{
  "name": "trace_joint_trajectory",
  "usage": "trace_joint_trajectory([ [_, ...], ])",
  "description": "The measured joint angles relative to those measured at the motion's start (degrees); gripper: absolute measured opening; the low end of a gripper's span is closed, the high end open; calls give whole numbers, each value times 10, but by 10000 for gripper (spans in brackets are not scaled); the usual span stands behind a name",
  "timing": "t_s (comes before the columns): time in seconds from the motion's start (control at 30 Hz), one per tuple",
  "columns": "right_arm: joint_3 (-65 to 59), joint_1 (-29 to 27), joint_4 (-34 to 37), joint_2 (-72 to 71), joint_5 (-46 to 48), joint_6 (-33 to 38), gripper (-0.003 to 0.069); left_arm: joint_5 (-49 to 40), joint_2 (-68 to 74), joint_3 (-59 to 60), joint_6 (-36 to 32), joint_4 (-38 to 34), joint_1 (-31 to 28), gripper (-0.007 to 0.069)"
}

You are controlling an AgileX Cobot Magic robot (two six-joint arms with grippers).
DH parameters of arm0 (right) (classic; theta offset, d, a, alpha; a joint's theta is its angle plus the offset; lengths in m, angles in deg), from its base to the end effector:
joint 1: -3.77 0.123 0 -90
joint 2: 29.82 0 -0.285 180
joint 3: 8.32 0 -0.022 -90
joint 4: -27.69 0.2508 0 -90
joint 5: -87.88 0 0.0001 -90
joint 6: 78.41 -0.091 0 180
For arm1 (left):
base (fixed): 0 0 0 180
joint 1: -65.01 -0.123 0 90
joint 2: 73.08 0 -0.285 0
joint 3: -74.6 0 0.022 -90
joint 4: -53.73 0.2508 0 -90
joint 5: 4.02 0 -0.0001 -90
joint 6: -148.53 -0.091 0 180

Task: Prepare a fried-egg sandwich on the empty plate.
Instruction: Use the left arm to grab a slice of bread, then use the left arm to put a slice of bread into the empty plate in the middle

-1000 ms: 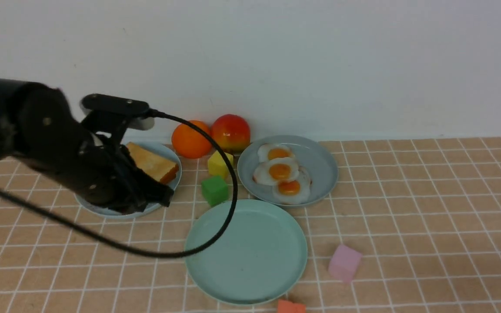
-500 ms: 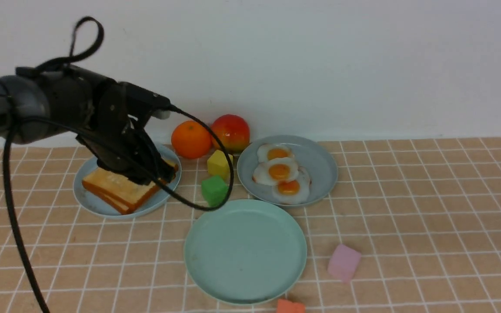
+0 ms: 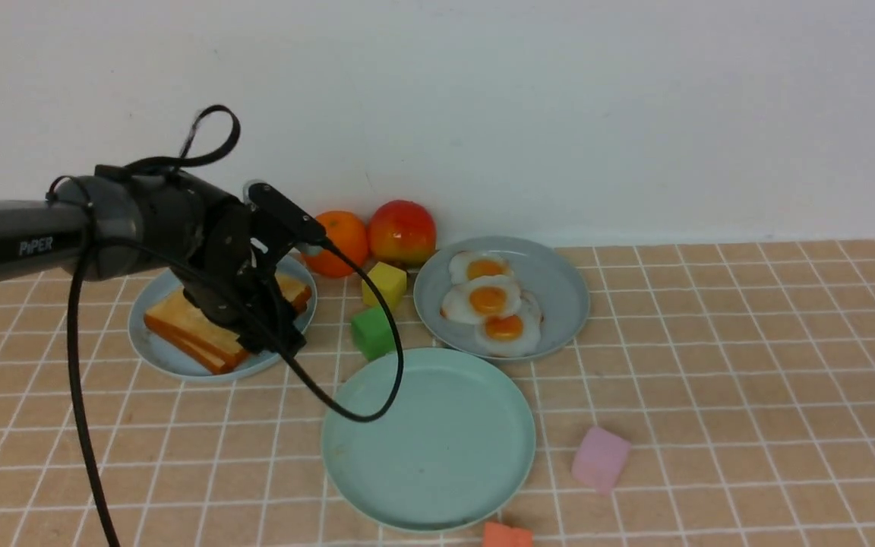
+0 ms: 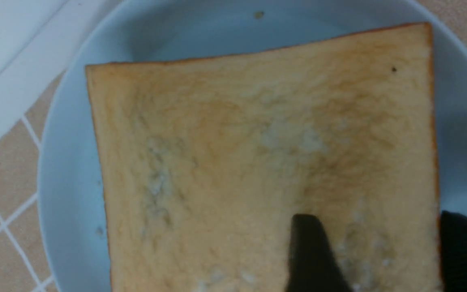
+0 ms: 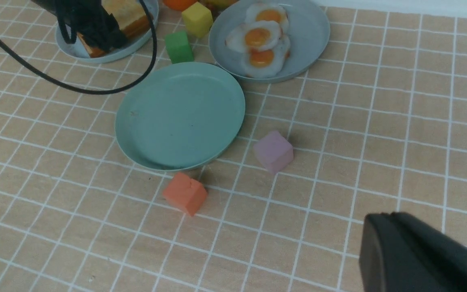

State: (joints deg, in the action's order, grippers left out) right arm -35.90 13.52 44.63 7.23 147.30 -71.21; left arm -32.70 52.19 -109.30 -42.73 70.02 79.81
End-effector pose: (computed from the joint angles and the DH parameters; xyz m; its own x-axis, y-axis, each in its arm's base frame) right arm 0.0588 0.0333 0.3741 -0.5459 -0.0662 -0.8352 -0.3563 0.9206 0.1598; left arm 0.4251 -0.0996 0.1665 -0.6671 0.6197 -0.4134 0.5268 0.7848 0.3265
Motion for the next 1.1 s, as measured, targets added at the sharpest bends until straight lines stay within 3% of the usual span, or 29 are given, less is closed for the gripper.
trace_joint_trajectory([
  [0.03,0,0,0,0,0,0,25,0,0,0,0,0,0,363],
  [0.2,0,0,1,0,0,0,34,-14,-10,0,-2,-11,1,183],
  [0.43,0,0,1,0,0,0,45,-36,-82,0,-2,-20,1,174],
  [0.6,0,0,2,0,0,0,51,-76,-161,4,-2,-67,18,171],
  [0.93,0,0,2,-1,11,1,57,-95,-225,90,-57,-111,267,160],
  [1.1,0,0,4,-1,27,1,63,-71,-156,99,-40,-74,296,160],
])
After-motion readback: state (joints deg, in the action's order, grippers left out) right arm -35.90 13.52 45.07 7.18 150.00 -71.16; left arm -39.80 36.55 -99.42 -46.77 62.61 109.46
